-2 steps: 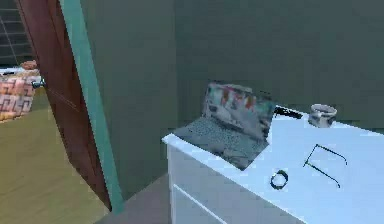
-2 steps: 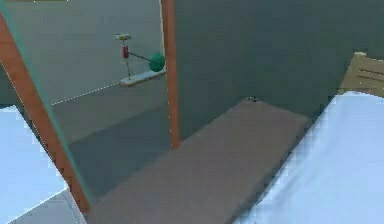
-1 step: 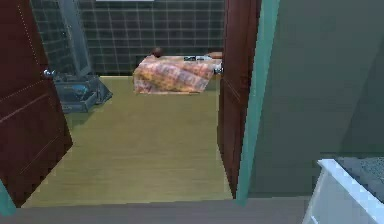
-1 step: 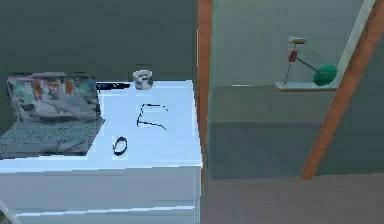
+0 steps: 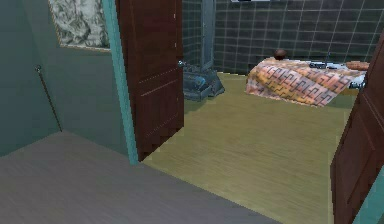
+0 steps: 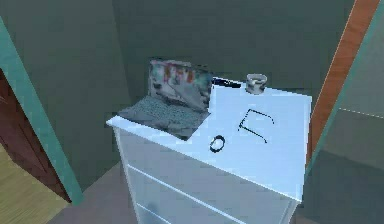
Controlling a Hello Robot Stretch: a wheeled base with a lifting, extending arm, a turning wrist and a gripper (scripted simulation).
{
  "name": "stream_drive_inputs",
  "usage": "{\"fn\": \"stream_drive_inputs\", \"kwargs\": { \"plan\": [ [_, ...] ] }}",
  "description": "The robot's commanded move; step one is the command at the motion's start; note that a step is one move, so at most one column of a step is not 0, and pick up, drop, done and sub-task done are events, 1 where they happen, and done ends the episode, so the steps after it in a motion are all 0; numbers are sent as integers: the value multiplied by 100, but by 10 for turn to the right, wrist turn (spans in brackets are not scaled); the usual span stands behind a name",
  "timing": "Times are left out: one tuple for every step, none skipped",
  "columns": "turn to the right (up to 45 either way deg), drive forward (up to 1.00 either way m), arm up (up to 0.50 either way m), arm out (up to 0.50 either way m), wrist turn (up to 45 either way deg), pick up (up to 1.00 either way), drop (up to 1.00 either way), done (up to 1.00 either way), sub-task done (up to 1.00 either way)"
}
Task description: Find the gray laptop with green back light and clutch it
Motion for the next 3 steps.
{"fn": "stream_drive_inputs", "kwargs": {
  "plan": [
    [0, 0, 50, 0, 0, 0, 0, 0, 0],
    [0, 0, 38, 0, 0, 0, 0, 0, 0],
    [0, 0, 0, 26, 0, 0, 0, 0, 0]
  ]
}}
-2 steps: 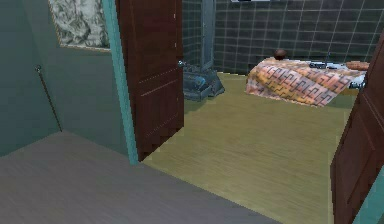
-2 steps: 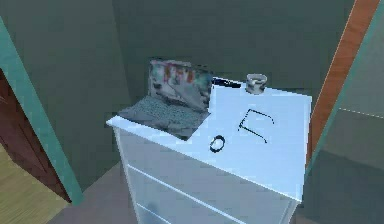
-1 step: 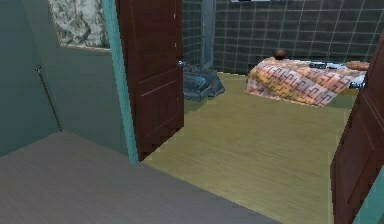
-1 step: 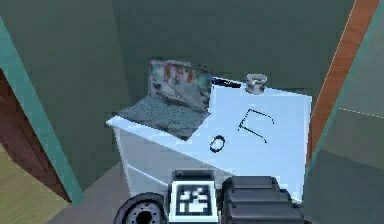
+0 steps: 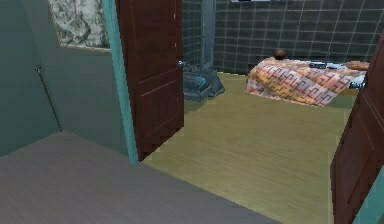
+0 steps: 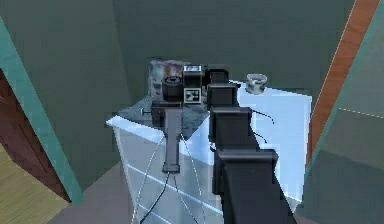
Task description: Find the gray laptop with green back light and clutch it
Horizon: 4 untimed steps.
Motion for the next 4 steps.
{"fn": "stream_drive_inputs", "kwargs": {
  "plan": [
    [0, 0, 0, 0, 450, 0, 0, 0, 0],
    [0, 0, 0, 0, 450, 0, 0, 0, 0],
    [0, 0, 0, 0, 450, 0, 0, 0, 0],
    [0, 0, 0, 0, 450, 0, 0, 0, 0]
  ]
}}
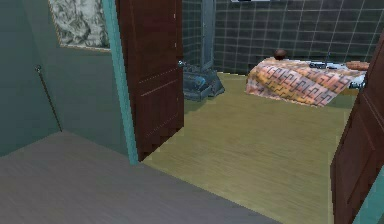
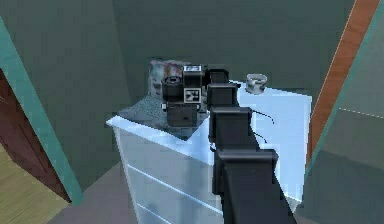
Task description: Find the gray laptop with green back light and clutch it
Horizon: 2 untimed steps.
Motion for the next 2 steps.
{"fn": "stream_drive_inputs", "kwargs": {
  "plan": [
    [0, 0, 0, 0, 30, 0, 0, 0, 0],
    [0, 0, -12, 0, 0, 0, 0, 0, 0]
  ]
}}
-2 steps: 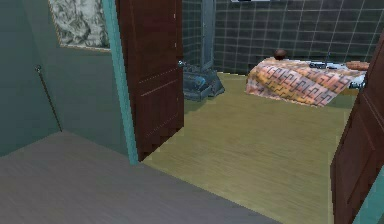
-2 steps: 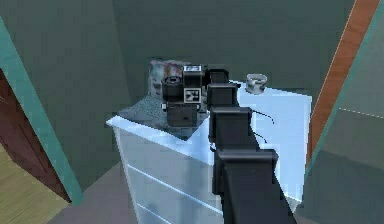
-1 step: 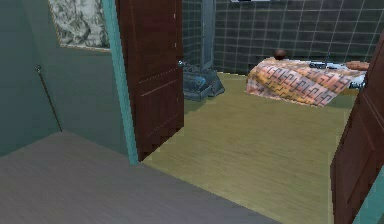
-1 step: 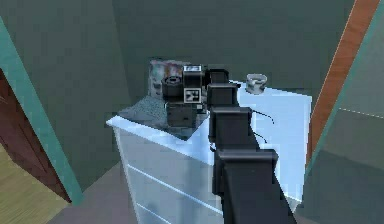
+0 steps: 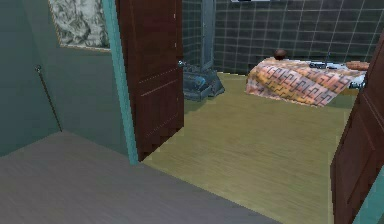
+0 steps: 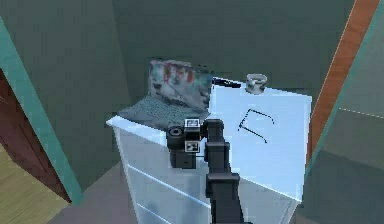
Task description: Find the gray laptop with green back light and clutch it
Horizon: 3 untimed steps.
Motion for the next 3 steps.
{"fn": "stream_drive_inputs", "kwargs": {
  "plan": [
    [0, 0, 0, 0, 0, 100, 0, 0, 0],
    [0, 0, 10, 0, 0, 0, 0, 0, 0],
    [0, 0, 0, 0, 0, 0, 0, 100, 0]
  ]
}}
